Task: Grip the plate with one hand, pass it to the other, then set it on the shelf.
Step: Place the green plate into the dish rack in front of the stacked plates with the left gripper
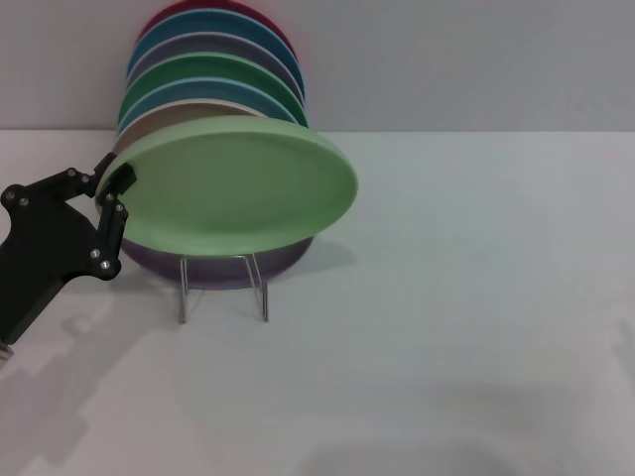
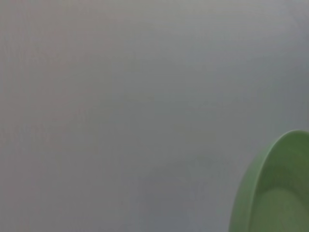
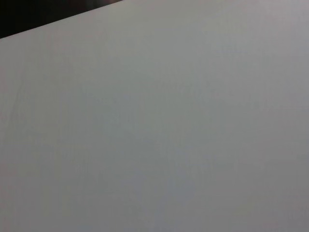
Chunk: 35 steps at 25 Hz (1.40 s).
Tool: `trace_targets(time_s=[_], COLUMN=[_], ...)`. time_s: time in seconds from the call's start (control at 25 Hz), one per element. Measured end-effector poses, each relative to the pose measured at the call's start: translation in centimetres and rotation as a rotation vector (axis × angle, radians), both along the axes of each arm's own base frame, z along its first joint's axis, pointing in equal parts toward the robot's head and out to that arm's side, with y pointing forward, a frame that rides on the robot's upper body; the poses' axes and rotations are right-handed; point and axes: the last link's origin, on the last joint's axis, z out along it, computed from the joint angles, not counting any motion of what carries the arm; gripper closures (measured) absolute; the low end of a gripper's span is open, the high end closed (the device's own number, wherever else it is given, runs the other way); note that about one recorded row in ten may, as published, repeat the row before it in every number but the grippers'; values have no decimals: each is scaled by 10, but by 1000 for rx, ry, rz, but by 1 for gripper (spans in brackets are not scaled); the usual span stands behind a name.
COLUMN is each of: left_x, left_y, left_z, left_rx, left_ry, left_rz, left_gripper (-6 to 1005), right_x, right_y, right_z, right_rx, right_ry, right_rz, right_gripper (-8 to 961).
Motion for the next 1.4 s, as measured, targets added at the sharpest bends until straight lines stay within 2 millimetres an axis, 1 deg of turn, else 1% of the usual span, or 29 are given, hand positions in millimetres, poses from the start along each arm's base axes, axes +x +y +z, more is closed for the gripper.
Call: trace_targets(time_s=[0.64,0.96,1.12,1.32,1.4], left_x=[-14,-15,-14,-9,-9], left_y=[1,2,2,0,0], left_z=[-6,-11,-15,-23,-24], left_rx=[-17,-35,-85,-54,-48], left_ry=[45,51,46,52,54], left_rz=[72,88,87,85,83], left_gripper=[920,918,917,915,858], right_x=[-2,-3,-3,-3,-2], right_y=[-2,-2,-3,-4,-5], right_z=[0,-1,0,0,0], right_rx=[3,-7,-8,-4,-5], right_ry=[-1,-3,0,-1,-3], right_rz=[20,31,34,38,34], right_gripper=[158,158,158,158,158])
